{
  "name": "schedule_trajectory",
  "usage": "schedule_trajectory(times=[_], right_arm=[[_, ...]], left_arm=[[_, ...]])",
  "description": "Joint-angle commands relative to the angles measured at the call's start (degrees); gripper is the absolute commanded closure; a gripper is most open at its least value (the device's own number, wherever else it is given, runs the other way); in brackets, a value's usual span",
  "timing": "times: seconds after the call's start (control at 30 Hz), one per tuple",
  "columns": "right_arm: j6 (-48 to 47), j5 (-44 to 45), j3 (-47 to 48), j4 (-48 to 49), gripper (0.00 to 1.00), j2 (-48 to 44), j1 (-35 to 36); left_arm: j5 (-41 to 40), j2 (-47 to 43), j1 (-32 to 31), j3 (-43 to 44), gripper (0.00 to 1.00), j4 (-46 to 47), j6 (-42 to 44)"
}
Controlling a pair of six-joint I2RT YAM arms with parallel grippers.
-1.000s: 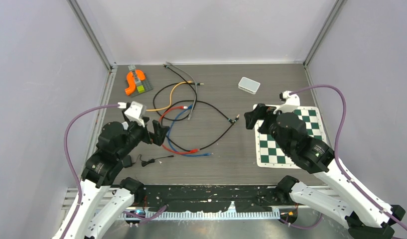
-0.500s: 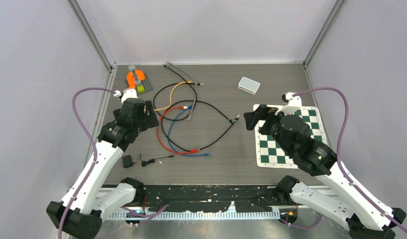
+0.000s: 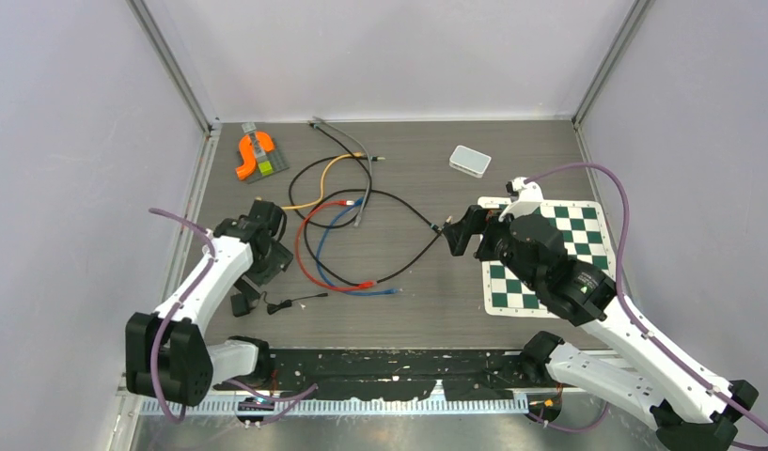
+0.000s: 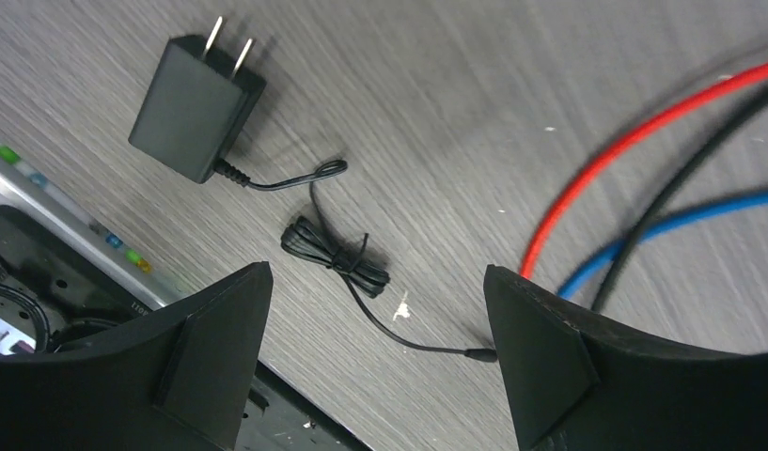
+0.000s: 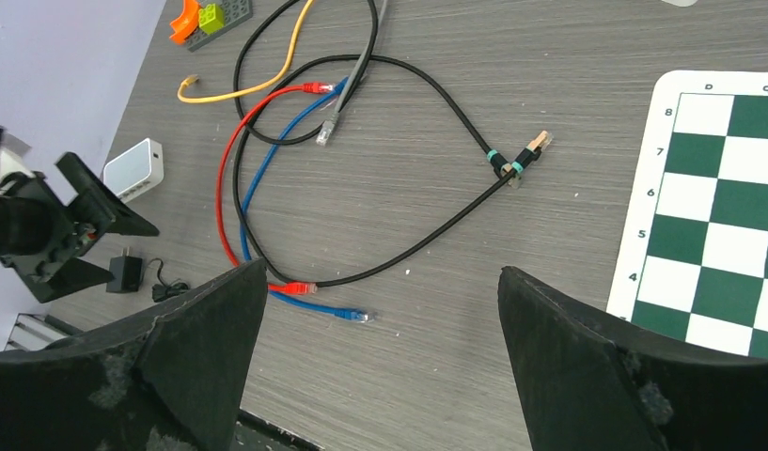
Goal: Insert the plug into the switch port
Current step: Pick up the connector from the center of the board.
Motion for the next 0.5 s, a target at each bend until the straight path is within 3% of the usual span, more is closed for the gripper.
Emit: schedule_trajectory(times=[0.0, 0.23, 0.33, 0.47], right_arm=[[-0.5, -1.1, 0.4, 2.2, 0.00, -0.3, 0.3], [-0.8, -1.7, 1.3, 1.3, 0.00, 0.2, 0.3], [-0.3, -1.5, 0.7, 1.7, 0.00, 0.1, 0.3], [-0.3, -1.6, 0.5, 2.5, 0.00, 0.3, 0.3]], left_arm=[[0.4, 2.0, 0.5, -2.6, 0.15, 3.7, -6.6], [-2.2, 5.6, 1.7, -6.2, 0.17, 5.8, -13.3], [2.0, 5.9, 1.7, -8.9, 0.18, 15.4, -9.1], [0.0, 6.7, 0.4, -7.2, 0.18, 12.9, -5.4]])
